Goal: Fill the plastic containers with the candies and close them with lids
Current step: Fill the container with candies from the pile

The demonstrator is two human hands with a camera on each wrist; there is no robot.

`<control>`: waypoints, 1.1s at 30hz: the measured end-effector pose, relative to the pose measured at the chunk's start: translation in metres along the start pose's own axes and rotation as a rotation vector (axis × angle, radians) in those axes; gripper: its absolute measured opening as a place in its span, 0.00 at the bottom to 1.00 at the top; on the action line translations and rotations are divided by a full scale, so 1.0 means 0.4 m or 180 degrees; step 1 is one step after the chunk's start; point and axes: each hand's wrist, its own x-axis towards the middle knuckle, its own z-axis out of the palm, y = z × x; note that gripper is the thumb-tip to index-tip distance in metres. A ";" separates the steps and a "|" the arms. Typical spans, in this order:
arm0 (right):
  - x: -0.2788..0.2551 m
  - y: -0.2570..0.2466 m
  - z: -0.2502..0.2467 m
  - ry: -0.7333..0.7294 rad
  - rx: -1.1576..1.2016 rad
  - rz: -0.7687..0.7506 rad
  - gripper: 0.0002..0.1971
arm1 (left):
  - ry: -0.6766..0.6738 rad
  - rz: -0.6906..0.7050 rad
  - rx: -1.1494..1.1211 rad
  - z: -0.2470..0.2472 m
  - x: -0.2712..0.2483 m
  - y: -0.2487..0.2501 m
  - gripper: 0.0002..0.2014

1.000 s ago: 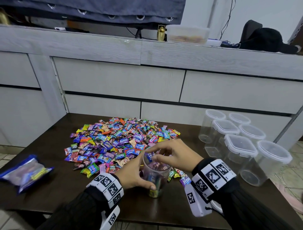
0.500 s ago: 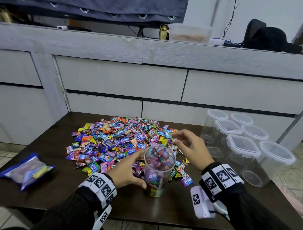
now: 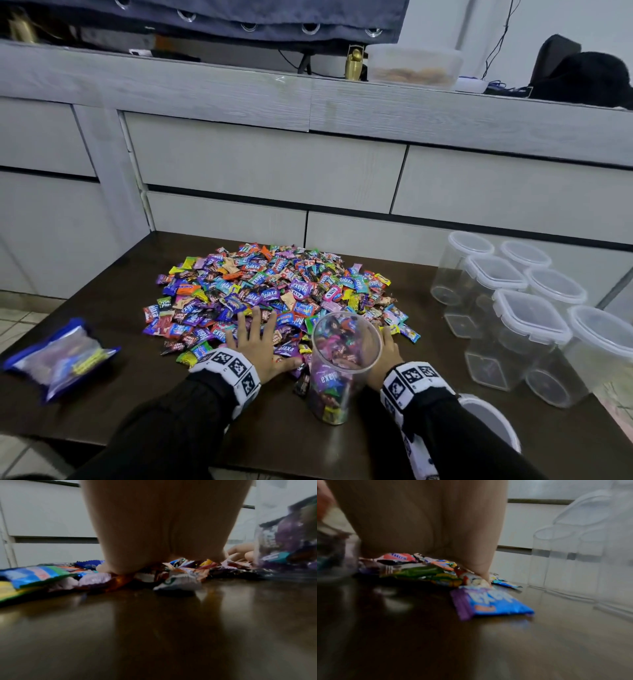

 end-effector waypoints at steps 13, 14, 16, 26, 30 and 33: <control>0.112 0.006 0.045 0.0319 -0.0248 -0.0558 0.37 | 0.0364 0.0607 0.0299 0.012 0.019 0.018 0.34; 0.117 0.007 0.043 0.0321 -0.0085 -0.0463 0.33 | 0.0401 0.0614 0.0347 0.006 0.017 0.021 0.32; 0.118 0.002 0.030 0.0249 0.0241 -0.0329 0.24 | 0.0462 0.0613 0.0375 -0.008 0.014 0.029 0.30; 0.098 0.007 -0.019 0.0022 0.0858 -0.0549 0.21 | 0.0284 0.0696 -0.0102 -0.084 -0.007 0.036 0.31; 0.062 0.016 -0.046 0.0335 0.0644 -0.0720 0.12 | 0.0715 0.0903 0.0091 -0.086 -0.012 0.030 0.22; 0.036 0.021 -0.065 0.0554 0.0320 -0.0845 0.12 | 0.0845 0.0969 0.0197 -0.084 -0.015 0.033 0.20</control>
